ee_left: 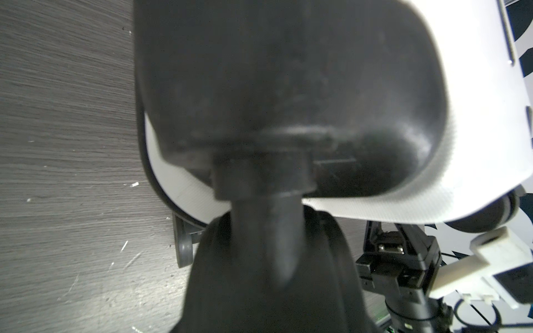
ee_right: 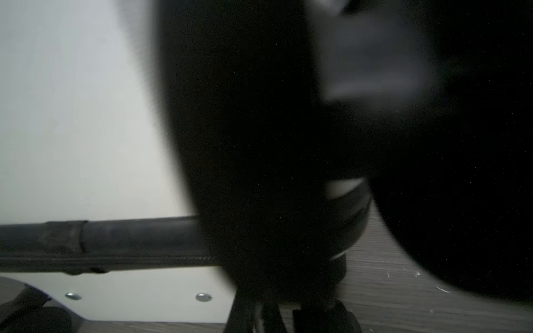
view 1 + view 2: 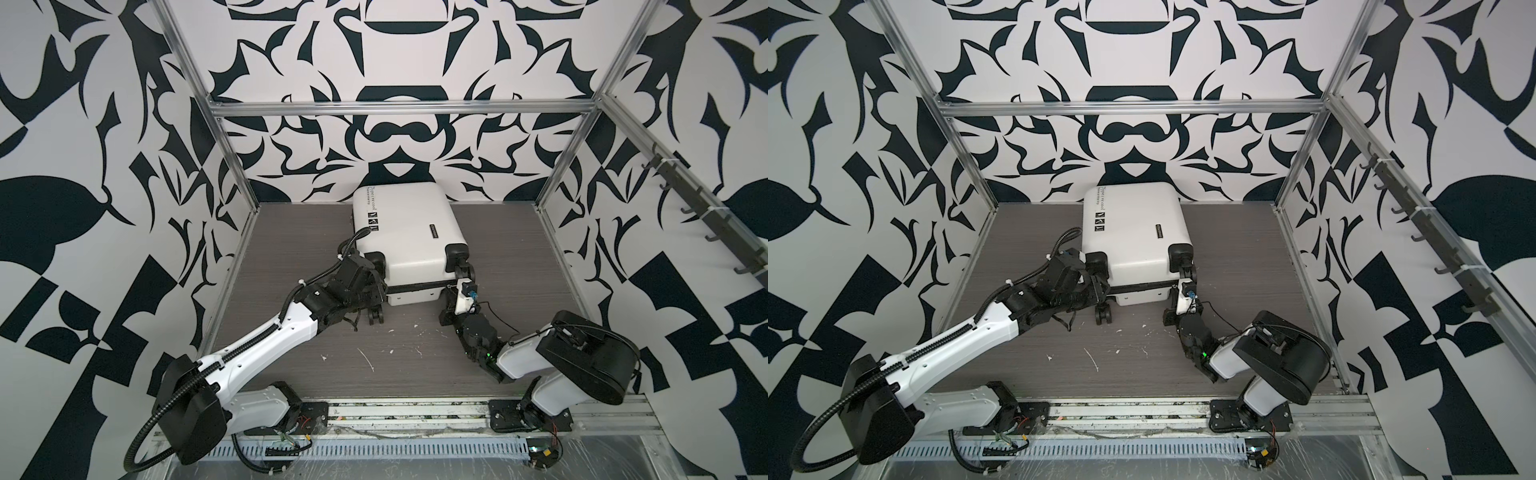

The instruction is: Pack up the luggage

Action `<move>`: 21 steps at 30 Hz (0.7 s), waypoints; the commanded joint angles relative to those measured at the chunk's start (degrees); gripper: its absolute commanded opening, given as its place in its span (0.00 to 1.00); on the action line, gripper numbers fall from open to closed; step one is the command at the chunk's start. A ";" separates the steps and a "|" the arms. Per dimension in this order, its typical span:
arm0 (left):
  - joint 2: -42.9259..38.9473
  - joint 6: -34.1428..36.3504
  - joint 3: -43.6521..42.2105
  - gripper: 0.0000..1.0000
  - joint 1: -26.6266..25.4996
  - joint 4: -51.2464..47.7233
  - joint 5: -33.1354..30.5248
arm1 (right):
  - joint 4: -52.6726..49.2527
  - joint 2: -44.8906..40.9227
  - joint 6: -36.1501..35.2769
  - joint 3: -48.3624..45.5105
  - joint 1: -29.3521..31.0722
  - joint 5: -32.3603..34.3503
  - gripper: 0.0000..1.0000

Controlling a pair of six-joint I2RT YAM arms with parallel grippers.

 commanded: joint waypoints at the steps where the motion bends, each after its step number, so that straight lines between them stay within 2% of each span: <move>1: -1.99 0.73 0.69 0.00 0.90 -2.75 -2.06 | 4.09 -3.00 3.32 -1.92 -4.00 5.47 0.00; 12: -4.00 0.71 -0.27 0.00 1.77 -5.01 -3.19 | 3.90 -2.34 8.65 -1.43 -13.26 -5.43 0.00; 21: -4.62 1.10 -0.54 0.00 2.88 -6.33 -3.58 | 2.73 -2.85 11.34 -1.62 -18.36 -10.57 0.00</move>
